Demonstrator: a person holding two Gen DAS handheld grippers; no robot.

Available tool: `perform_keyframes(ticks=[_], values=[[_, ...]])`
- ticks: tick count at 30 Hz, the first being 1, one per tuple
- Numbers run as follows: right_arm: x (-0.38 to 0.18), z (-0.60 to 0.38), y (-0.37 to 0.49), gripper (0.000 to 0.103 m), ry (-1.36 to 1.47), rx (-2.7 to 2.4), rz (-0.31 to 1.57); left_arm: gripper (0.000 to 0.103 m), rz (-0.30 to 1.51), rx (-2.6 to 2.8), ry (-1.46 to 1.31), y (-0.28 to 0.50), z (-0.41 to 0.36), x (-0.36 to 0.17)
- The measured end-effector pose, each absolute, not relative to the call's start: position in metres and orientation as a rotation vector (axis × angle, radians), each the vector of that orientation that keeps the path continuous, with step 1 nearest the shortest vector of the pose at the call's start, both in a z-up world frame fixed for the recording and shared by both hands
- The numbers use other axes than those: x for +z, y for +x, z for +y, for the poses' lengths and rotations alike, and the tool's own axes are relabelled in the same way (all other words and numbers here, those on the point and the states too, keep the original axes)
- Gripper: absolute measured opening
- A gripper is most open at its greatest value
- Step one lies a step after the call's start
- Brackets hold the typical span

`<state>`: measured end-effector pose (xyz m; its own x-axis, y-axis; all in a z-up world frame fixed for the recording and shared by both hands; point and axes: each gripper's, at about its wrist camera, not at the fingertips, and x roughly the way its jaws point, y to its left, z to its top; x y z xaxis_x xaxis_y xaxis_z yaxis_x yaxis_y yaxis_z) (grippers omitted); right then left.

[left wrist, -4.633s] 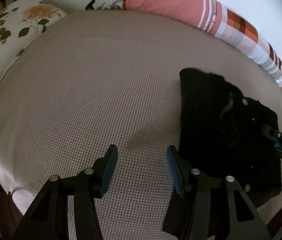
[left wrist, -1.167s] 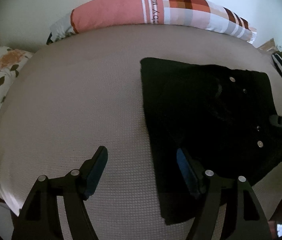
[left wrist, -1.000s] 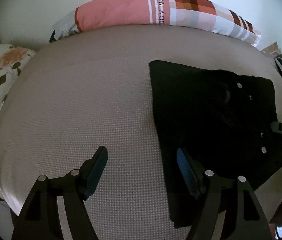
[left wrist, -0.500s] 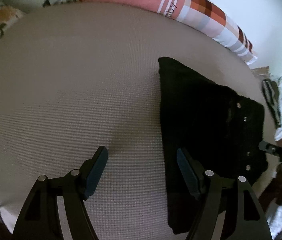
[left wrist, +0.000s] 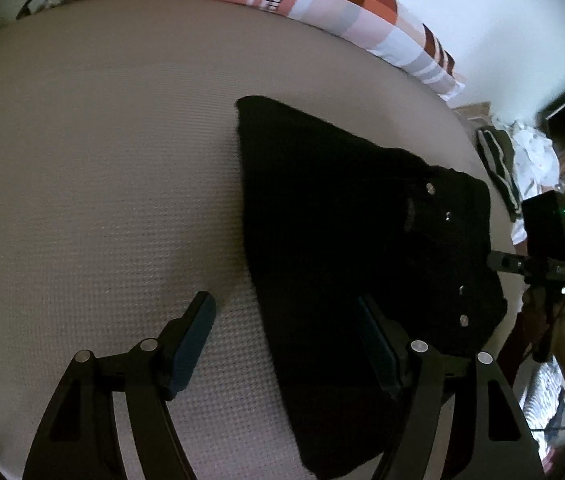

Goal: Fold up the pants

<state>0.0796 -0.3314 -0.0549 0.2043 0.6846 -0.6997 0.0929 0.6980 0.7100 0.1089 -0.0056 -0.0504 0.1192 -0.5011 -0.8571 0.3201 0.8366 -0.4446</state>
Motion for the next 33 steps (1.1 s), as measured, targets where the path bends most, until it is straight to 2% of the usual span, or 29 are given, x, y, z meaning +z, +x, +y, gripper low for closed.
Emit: perform_keyframes(ticks=[4,12,18,22,27,33], values=[[-0.059,-0.341,0.079,0.054,0.760,0.490,1.333,0.072,1.320,-0.659,-0.174,0.115,-0.015,-0.052],[-0.065,-0.354,0.077,0.053,0.820,0.555,1.332,0.072,1.309,-0.754,-0.215,0.113,-0.015,-0.053],[-0.076,-0.346,0.096,0.040,0.872,0.571,1.303,0.072,1.299,-0.766,-0.281,0.128,-0.019,-0.056],[-0.074,-0.341,0.097,0.036,0.858,0.540,1.291,0.071,1.273,-0.743,-0.255,0.129,-0.027,-0.053],[-0.063,-0.333,0.089,0.033,0.808,0.459,1.284,0.046,1.245,-0.649,-0.214,0.122,-0.026,-0.051],[-0.054,-0.328,0.087,0.030,0.767,0.386,1.272,0.034,1.233,-0.543,-0.128,0.118,-0.040,-0.042]])
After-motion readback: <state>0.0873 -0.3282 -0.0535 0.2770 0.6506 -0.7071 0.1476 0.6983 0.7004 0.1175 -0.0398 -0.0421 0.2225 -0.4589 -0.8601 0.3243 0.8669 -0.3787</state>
